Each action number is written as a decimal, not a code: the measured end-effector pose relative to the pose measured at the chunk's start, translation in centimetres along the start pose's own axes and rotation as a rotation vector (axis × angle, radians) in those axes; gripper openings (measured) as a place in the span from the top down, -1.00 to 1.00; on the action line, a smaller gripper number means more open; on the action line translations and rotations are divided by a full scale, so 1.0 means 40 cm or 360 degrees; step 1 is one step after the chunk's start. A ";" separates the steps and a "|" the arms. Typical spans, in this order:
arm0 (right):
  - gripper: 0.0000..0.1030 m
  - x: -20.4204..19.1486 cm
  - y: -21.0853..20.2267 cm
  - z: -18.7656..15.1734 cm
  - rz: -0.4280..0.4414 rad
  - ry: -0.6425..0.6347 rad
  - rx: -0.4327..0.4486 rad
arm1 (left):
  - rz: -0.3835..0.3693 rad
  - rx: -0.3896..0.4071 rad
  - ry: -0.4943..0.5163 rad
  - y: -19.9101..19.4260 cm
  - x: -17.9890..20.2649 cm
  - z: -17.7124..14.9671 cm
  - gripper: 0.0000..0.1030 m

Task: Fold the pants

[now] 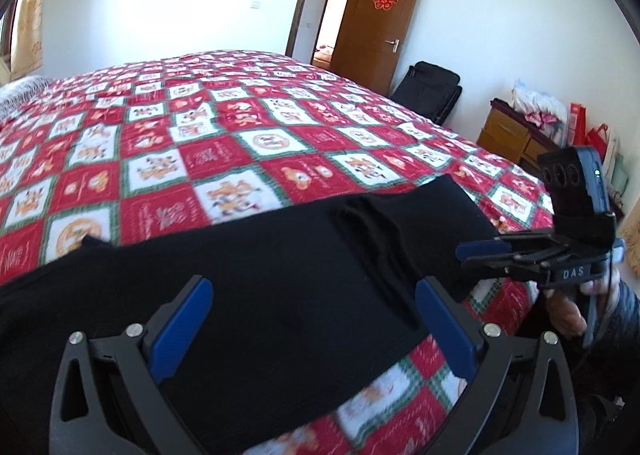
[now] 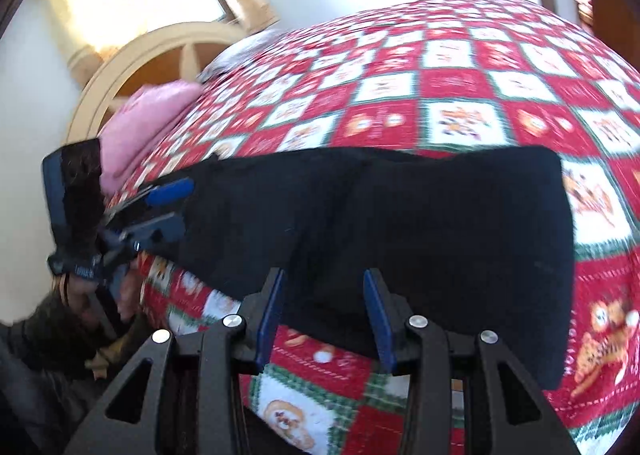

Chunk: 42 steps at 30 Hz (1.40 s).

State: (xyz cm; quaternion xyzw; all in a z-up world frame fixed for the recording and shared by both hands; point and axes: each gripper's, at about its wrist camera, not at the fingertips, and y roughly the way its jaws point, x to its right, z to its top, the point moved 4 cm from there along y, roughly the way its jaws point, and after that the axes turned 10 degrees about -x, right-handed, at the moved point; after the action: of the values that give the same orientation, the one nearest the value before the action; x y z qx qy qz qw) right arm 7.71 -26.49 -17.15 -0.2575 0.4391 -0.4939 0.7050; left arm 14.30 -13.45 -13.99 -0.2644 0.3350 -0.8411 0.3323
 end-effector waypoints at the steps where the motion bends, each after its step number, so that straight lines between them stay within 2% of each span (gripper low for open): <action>1: 0.17 0.002 0.002 0.002 0.0000 0.0020 0.0008 | -0.0011 0.0003 -0.0012 0.004 0.006 0.004 -1.00; 5: 0.17 -0.060 0.030 0.015 0.0000 -0.0054 -0.0007 | 0.0006 0.0008 -0.0047 0.016 0.008 0.009 -1.00; 8: 0.17 -0.100 0.059 0.031 -0.0144 -0.0107 -0.0013 | -0.0005 0.0003 -0.0095 0.011 -0.006 -0.003 -1.00; 11: 0.18 -0.118 0.103 0.029 -0.0248 -0.0151 -0.0076 | -0.0004 0.0018 -0.0118 0.003 -0.019 -0.011 -1.00; 12: 0.29 -0.116 0.112 0.027 -0.0277 -0.0146 -0.0085 | -0.0005 0.0022 -0.0129 0.001 -0.024 -0.012 -1.00; 13: 0.49 -0.110 0.120 0.023 -0.0292 -0.0138 -0.0100 | -0.0013 0.0028 -0.0147 -0.003 -0.034 -0.016 -1.00; 15: 0.65 -0.096 0.118 0.021 -0.0292 -0.0113 -0.0092 | -0.0026 0.0035 -0.0166 -0.006 -0.045 -0.021 -1.00; 16: 0.82 -0.090 0.114 0.021 -0.0284 -0.0096 -0.0089 | -0.0032 0.0036 -0.0173 -0.006 -0.049 -0.023 -1.00; 22: 0.87 -0.142 0.071 0.020 -0.0270 -0.0181 -0.0020 | -0.0072 0.0046 -0.0194 -0.008 -0.058 -0.024 -1.00; 26: 0.85 -0.152 0.117 0.012 -0.0306 -0.0229 -0.0092 | -0.0111 0.0021 -0.0166 0.004 -0.040 -0.017 -1.00; 29: 0.79 -0.113 0.131 0.016 -0.0209 -0.0137 -0.0105 | -0.0151 -0.0015 -0.0114 0.021 -0.012 -0.011 -1.00; 30: 0.62 -0.107 0.123 0.017 -0.0192 -0.0116 -0.0113 | -0.0160 -0.0026 -0.0105 0.027 -0.006 -0.009 -0.99; 31: 0.34 -0.101 0.114 0.016 -0.0187 -0.0106 -0.0121 | -0.0173 -0.0042 -0.0097 0.036 0.001 -0.006 -0.99; 32: 0.24 -0.095 0.096 0.014 -0.0182 -0.0116 -0.0125 | -0.0191 -0.0057 -0.0093 0.046 0.009 -0.002 -0.98; 34: 0.19 -0.083 0.065 0.004 -0.0192 -0.0154 -0.0108 | -0.0228 -0.0077 -0.0088 0.060 0.024 0.007 -0.86; 38: 0.18 -0.019 -0.019 -0.017 -0.0183 -0.0103 0.0046 | -0.0289 -0.0129 -0.0068 0.101 0.073 0.036 -0.82; 42: 0.17 0.058 -0.083 -0.025 -0.0095 0.0090 0.0249 | -0.0308 -0.0245 -0.0094 0.161 0.113 0.055 -0.47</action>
State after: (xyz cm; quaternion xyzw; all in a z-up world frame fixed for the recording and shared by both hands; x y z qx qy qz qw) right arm 5.57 -29.84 -15.82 -0.2005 0.4111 -0.5547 0.6951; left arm 15.34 -21.20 -16.36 -0.3449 0.3616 -0.8329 0.2378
